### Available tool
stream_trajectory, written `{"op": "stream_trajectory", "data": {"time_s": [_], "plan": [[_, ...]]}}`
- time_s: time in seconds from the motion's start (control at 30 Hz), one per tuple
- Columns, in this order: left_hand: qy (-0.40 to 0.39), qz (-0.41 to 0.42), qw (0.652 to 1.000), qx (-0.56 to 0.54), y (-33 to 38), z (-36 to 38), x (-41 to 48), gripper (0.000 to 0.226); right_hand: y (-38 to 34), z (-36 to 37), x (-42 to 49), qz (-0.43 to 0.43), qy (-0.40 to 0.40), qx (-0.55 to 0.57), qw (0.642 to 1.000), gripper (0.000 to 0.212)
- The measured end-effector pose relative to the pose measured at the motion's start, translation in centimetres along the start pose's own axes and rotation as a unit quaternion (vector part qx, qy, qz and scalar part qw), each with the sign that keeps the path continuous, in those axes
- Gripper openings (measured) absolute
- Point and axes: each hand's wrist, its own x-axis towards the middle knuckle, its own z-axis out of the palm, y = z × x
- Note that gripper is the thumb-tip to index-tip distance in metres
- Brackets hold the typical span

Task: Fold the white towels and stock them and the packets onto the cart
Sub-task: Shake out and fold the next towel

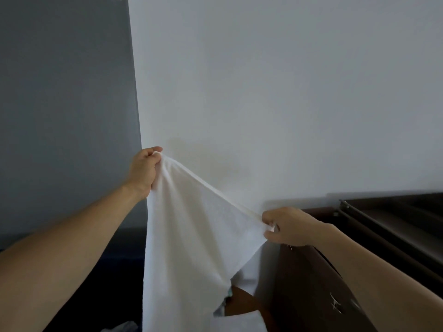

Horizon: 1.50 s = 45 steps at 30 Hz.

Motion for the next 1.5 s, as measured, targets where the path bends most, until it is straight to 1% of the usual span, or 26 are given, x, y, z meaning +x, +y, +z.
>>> {"op": "stream_trajectory", "data": {"time_s": [0.13,0.27,0.33,0.43,0.47,0.57,0.6,0.63,0.7,0.8,0.83,0.93,0.97,1.0,1.1,1.13,1.23,1.27,1.3,1.33,1.4,1.43,1.47,1.5], "plan": [[-0.023,0.036,0.997,0.06,-0.4,-0.7,0.0,0.023,1.3,-1.5,0.2,0.049,0.053,0.064,0.995,0.023],[-0.011,0.053,0.996,0.076,0.8,-1.6,0.9,0.03,1.3,-5.3,0.5,0.043,0.12,0.096,0.987,0.028],[0.015,0.07,0.996,0.06,2.4,-1.8,1.5,0.027,0.9,-8.3,0.4,0.03,0.177,0.099,0.979,0.028],[0.068,0.109,0.991,0.045,5.3,-1.6,2.3,0.024,0.4,-12.2,0.1,0.031,0.295,0.122,0.947,0.02],[0.076,0.116,0.989,0.046,6.0,-1.7,2.4,0.024,0.2,-13.0,0.2,0.035,0.31,0.132,0.941,0.019],[0.073,0.118,0.989,0.055,6.0,-2.1,2.4,0.028,-0.3,-13.7,0.3,0.043,0.257,0.132,0.956,0.018],[0.068,0.12,0.989,0.062,6.0,-2.2,2.1,0.027,-0.4,-14.0,0.4,0.044,0.272,0.15,0.949,0.018],[0.067,0.121,0.989,0.059,6.1,-2.3,2.0,0.025,-0.5,-14.5,0.4,0.048,0.304,0.171,0.936,0.017],[0.073,0.118,0.99,0.031,6.6,-2.1,1.8,0.024,-0.8,-15.4,0.5,0.064,0.351,0.191,0.914,0.016],[0.076,0.114,0.99,0.021,7.2,-2.0,1.6,0.026,-1.2,-15.8,0.9,0.089,0.356,0.186,0.911,0.018],[0.074,0.121,0.99,0.028,7.4,-2.1,1.5,0.024,-1.3,-15.8,0.8,0.096,0.37,0.199,0.902,0.018],[0.09,0.157,0.983,0.04,8.3,-1.9,1.4,0.02,-2.0,-16.1,1.0,0.105,0.449,0.242,0.854,0.011],[0.099,0.169,0.979,0.057,8.6,-1.8,1.5,0.021,-2.4,-16.0,1.2,0.11,0.46,0.263,0.841,0.009],[0.105,0.175,0.975,0.083,8.8,-1.6,1.3,0.023,-2.8,-15.8,1.5,0.119,0.455,0.287,0.835,0.008],[0.112,0.177,0.966,0.148,7.8,-1.7,1.1,0.03,-2.8,-15.0,2.0,0.135,0.41,0.328,0.84,0.013],[0.115,0.179,0.964,0.158,7.6,-1.7,0.8,0.03,-2.7,-15.0,1.9,0.127,0.419,0.337,0.834,0.015],[0.142,0.198,0.958,0.149,8.3,-1.2,0.5,0.029,-2.9,-15.3,1.8,0.107,0.477,0.36,0.794,0.026],[0.152,0.201,0.957,0.144,8.6,-1.0,0.4,0.028,-3.1,-15.4,1.8,0.107,0.477,0.37,0.79,0.031],[0.158,0.195,0.957,0.145,8.8,-0.9,0.5,0.028,-3.2,-15.4,1.7,0.103,0.461,0.384,0.794,0.034],[0.161,0.184,0.958,0.152,8.8,-0.9,0.3,0.028,-3.2,-15.3,1.6,0.096,0.428,0.397,0.806,0.032],[0.153,0.165,0.96,0.168,7.9,-1.2,0.0,0.028,-3.3,-14.9,1.0,0.086,0.354,0.405,0.839,0.018],[0.149,0.159,0.961,0.17,7.2,-1.4,-0.2,0.027,-3.3,-14.8,0.6,0.088,0.33,0.389,0.856,0.01],[0.148,0.158,0.962,0.166,6.7,-1.6,-0.5,0.026,-3.2,-14.7,0.3,0.095,0.319,0.366,0.869,0.007],[0.148,0.159,0.963,0.162,6.4,-1.7,-0.7,0.025,-3.2,-14.7,0.2,0.104,0.322,0.349,0.874,0.008]]}}
